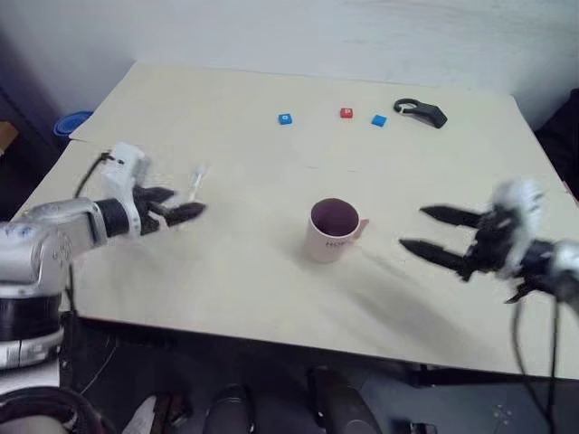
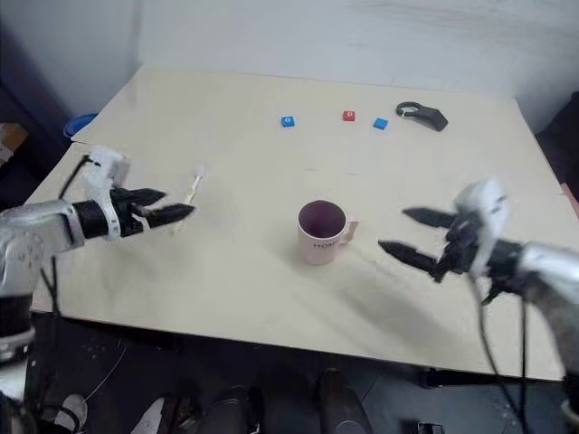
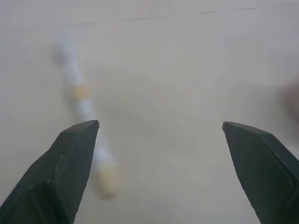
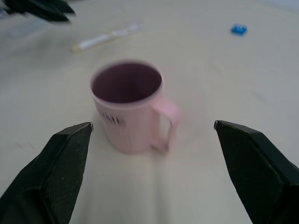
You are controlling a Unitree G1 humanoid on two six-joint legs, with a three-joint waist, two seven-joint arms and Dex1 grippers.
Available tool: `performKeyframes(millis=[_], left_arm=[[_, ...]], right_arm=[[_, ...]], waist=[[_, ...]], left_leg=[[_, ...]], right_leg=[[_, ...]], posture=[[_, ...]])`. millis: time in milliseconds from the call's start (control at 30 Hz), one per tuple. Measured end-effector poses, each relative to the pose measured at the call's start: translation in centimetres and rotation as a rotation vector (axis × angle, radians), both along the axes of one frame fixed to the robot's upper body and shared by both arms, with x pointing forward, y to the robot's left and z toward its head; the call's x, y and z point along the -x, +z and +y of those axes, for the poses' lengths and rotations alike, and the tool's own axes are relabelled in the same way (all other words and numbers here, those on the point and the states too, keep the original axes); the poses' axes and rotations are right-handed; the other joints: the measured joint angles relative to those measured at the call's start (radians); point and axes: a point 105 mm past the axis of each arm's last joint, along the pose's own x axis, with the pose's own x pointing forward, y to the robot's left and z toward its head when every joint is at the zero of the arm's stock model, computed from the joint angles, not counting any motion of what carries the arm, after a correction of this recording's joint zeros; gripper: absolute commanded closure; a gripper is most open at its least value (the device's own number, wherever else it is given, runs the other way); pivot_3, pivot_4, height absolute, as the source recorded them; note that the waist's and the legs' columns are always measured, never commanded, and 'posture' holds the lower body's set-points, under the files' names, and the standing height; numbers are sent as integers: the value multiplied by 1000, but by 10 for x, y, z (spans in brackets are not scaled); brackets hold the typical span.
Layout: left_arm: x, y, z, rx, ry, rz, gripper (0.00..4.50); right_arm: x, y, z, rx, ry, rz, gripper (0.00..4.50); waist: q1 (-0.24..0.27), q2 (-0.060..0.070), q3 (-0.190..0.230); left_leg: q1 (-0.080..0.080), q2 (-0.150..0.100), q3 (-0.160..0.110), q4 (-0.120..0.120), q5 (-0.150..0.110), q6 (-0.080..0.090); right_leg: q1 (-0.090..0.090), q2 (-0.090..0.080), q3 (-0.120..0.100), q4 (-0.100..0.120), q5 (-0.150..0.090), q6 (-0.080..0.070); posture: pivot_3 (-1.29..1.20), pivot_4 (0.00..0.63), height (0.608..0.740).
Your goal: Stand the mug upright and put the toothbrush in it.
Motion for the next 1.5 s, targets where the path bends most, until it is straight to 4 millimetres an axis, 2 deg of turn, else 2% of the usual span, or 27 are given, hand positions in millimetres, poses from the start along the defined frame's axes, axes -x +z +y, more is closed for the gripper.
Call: performKeyframes(millis=[67, 133, 267, 367, 600, 767, 900, 1133, 1300, 1500], left_arm=[[-10, 0, 3, 12, 68, 16, 0], [-21, -4, 3, -1, 104, 40, 0], [-41, -22, -3, -22, 133, 96, 0], [-52, -37, -8, -38, 132, 137, 0], [-83, -36, -29, -72, 81, 88, 0], [-96, -35, -46, -114, 40, 60, 0], [-101, -36, -55, -141, 24, 55, 830], [-103, -39, -62, -162, 14, 56, 2799], [-104, -39, -62, -155, 30, 58, 4033], [-104, -39, -62, -140, 35, 60, 4085]], right_arm=[[12, 21, 12, -31, 90, -16, 95], [21, 32, 24, -62, 172, -6, 95], [36, 43, 38, -72, 289, 28, 95], [43, 45, 49, -33, 339, 13, 95], [39, 40, 58, -7, 336, 26, 95], [37, 39, 59, -3, 318, 13, 95], [37, 40, 60, -8, 307, -2, 0], [36, 35, 60, -20, 292, 7, 0], [36, 33, 58, -26, 281, 12, 0], [36, 33, 53, -30, 268, 8, 0]], waist=[[4, -4, -2], [8, -4, -1], [23, -3, -1], [30, -3, -1], [50, -3, -1], [60, -3, -1], [62, -3, -1], [63, -2, -2], [63, -2, -2], [63, -2, -2]], left_leg=[[-1, 1, -3, -1, -1, -1], [-4, 1, -3, -1, -1, -1], [-7, 0, -2, 0, -2, 0], [-10, 0, -2, 1, -2, 0], [-12, -1, -2, 3, -2, 1], [-16, -2, 0, 4, -2, 1], [-17, -2, 0, 4, -2, 1], [-17, -2, 0, 5, -2, 1], [-17, -2, 0, 5, -2, 1], [-17, -2, 0, 5, -2, 1]], right_leg=[[1, 0, -3, -1, -1, -2], [-1, -2, -4, -4, -1, -2], [-2, -3, -4, -7, -1, -1], [-4, -3, -5, -8, -1, -1], [-4, -4, -7, -8, 0, 0], [-5, -5, -11, -9, 0, 0], [-5, -5, -11, -9, 0, 0], [-5, -5, -12, -8, 0, 0], [-5, -5, -12, -8, 0, 0], [-5, -5, -12, -8, 0, 0]], posture=[[0, 150, 740], [0, 150, 740], [0, 150, 740], [0, 150, 740], [0, 150, 740], [0, 150, 740], [0, 150, 740], [0, 150, 740], [0, 150, 740], [0, 150, 740]])
